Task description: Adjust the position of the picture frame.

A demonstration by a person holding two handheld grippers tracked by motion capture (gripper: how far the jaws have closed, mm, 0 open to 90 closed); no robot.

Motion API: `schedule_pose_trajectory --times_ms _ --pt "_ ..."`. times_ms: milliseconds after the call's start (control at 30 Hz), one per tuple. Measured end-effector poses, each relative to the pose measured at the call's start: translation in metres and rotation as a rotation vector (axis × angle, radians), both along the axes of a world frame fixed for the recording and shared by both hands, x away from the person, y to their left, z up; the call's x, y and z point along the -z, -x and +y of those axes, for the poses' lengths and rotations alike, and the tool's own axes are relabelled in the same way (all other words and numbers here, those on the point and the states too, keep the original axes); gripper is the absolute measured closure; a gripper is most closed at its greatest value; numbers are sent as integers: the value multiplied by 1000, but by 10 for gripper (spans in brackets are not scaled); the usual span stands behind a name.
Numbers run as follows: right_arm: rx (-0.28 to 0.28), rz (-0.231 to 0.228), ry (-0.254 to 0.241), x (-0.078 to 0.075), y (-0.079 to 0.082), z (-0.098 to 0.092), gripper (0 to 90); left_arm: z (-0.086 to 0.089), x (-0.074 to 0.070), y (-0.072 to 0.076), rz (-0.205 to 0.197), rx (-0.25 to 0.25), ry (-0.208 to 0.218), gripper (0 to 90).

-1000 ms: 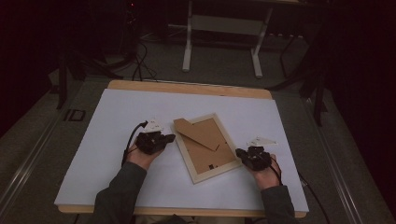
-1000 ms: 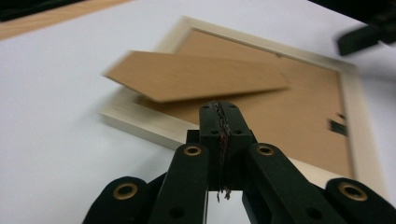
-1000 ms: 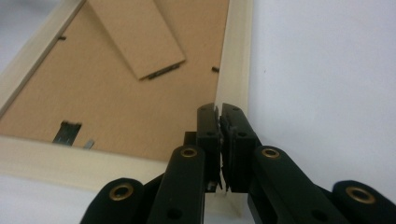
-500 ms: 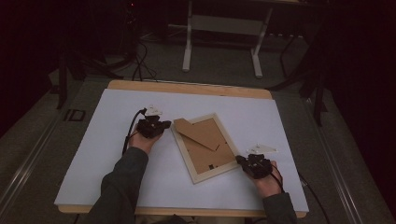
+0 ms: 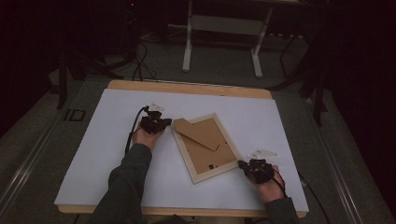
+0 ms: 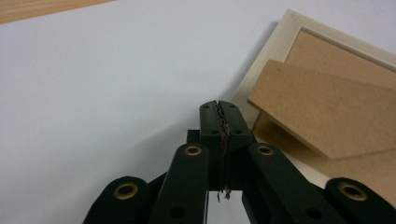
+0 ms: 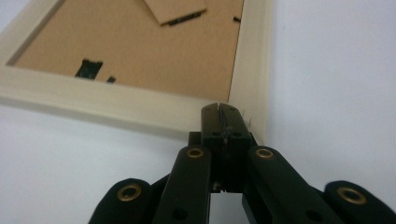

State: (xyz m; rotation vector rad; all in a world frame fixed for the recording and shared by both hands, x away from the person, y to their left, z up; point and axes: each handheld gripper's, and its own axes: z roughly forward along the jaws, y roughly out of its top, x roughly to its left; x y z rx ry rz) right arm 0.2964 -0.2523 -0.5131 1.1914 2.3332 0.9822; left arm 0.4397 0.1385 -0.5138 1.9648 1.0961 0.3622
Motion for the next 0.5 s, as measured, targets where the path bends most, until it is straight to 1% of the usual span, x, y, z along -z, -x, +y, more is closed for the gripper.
schedule_pose_trajectory --times_ms 100,233,333,433,500 --pt "-3 8 8 4 4 -1 900 -1 2 -4 -1 -5 6 900" --pt "-9 19 15 7 6 0 900 -1 7 -10 18 -13 -16 900" --pt "-10 19 13 8 7 0 900 -2 11 -14 38 -22 -17 900" --pt "-10 20 10 8 7 1 900 -3 14 -17 45 -24 -20 900" --pt "-12 19 10 8 7 1 900 -4 16 -19 50 -27 -12 900"
